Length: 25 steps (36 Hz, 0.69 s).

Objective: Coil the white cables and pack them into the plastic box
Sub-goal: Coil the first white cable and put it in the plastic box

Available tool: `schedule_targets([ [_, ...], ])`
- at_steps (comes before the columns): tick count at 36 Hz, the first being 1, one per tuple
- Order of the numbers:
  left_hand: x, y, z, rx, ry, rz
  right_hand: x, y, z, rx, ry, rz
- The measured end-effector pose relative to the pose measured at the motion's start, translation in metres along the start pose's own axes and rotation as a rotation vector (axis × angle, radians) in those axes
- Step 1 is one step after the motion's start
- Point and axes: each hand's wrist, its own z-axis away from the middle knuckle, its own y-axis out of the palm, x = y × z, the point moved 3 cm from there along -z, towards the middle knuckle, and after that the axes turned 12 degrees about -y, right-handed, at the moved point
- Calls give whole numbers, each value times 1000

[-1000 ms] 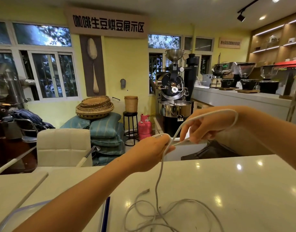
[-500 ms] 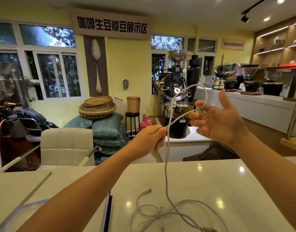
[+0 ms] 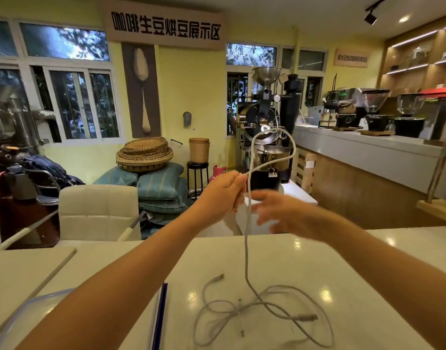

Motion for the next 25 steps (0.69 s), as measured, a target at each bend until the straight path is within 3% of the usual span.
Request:
schedule_targets([
  [4, -1, 0, -2, -37, 13, 27, -33, 44, 2, 247, 135, 496],
  [6, -1, 1, -3, -46, 22, 38, -39, 56, 2, 280, 119, 749],
  [8, 1, 0, -3, -60, 24, 31, -41, 59, 0, 262, 165, 789],
  [13, 10, 1, -2, -79, -1, 23, -28, 48, -3, 174, 202, 504],
  [22, 21, 7, 0, -86, 19, -51, -5, 22, -3, 34, -19, -179],
  [25, 25, 5, 1, -105, 10, -77, -1, 11, -3, -95, -109, -393],
])
